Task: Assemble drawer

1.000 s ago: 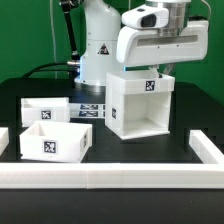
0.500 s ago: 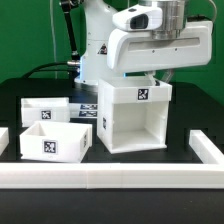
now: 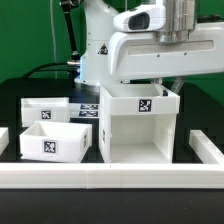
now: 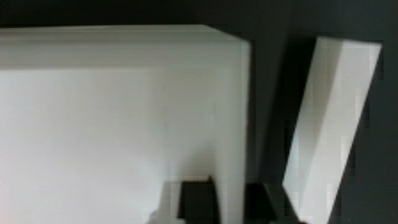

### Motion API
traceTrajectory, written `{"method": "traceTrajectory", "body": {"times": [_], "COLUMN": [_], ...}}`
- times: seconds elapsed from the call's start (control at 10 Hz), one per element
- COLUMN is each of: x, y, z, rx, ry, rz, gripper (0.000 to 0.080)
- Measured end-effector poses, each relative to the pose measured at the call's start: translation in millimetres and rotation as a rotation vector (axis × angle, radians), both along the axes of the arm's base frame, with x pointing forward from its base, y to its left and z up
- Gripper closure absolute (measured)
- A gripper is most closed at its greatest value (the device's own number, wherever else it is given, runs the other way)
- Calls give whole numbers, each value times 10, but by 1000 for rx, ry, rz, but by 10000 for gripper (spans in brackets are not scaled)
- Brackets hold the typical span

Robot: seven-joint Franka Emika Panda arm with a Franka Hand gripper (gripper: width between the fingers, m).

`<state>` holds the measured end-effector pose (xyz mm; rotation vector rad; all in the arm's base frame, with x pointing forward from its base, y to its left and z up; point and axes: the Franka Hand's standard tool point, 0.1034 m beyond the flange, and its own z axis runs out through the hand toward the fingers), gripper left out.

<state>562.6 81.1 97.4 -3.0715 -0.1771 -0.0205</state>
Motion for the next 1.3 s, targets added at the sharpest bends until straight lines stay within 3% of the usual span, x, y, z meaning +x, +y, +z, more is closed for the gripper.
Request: {"method": "traceTrajectory", "body": {"times": [0.4,0.8,1.3], "x": [42,38,75], "y": [5,72,-11], "z": [6,6,31], "rx": [3,16,40], "ry": [-3,26,79], "rz": [-84,-444,-847], "gripper": [762,762,761]}}
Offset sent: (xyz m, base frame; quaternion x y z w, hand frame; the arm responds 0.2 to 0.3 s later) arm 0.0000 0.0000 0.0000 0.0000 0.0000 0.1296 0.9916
